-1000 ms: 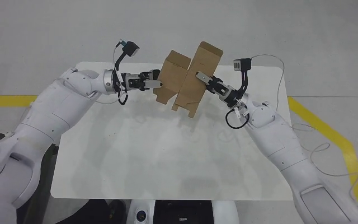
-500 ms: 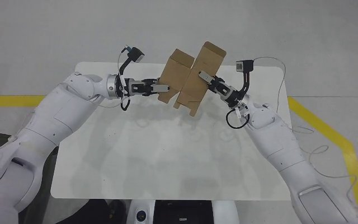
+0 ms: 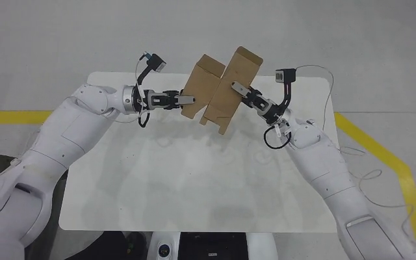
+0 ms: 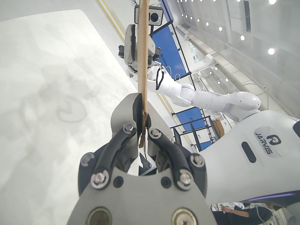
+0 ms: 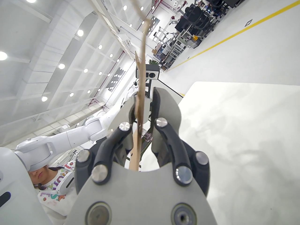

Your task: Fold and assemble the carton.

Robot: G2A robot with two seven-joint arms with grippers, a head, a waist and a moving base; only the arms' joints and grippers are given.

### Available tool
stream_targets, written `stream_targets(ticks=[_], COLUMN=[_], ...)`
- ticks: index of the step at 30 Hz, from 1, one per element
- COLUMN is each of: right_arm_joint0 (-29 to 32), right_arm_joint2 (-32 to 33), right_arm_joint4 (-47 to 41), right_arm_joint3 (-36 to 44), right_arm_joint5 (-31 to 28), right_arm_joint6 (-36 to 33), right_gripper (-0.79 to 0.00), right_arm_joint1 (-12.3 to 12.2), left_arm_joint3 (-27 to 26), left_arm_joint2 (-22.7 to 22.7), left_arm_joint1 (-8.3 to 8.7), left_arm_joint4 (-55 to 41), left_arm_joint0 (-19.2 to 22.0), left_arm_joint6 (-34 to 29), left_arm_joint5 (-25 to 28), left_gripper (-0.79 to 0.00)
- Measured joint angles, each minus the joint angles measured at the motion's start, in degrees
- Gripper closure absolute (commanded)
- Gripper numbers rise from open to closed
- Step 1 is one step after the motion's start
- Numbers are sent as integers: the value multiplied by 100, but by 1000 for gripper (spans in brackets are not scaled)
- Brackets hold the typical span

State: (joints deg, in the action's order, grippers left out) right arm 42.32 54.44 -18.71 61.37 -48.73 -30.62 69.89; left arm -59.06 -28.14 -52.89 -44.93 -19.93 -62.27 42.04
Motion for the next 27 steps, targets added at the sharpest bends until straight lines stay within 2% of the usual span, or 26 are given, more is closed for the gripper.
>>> stream_targets(ticks=[3, 9, 19, 23, 27], right_arm_joint0=[23, 75, 52, 0, -28], right_arm_joint2=[149, 592, 918, 923, 873], right_arm_joint4=[29, -109, -721, -904, -990], right_arm_joint3=[-47, -98, -63, -251, -301], right_arm_joint5=[-50, 101, 767, 960, 1064], right_arm_joint6=[-263, -1200, -2952, -3423, -3560], right_gripper=[-785, -785, -785, -785, -785], right_arm_joint1=[-55, -256, -462, -486, -488], left_arm_joint3=[173, 351, 80, -131, -303], left_arm_joint2=[-77, -165, -163, -205, -299], left_arm_joint1=[-10, 25, 215, 314, 406], left_arm_joint4=[88, 448, 595, 455, 269], left_arm_joint0=[65, 217, 194, 121, 40], left_arm_joint6=[-136, -532, -1350, -1640, -1880], left_arm_joint5=[-136, -529, -1347, -1635, -1877], left_gripper=[0, 0, 0, 0, 0])
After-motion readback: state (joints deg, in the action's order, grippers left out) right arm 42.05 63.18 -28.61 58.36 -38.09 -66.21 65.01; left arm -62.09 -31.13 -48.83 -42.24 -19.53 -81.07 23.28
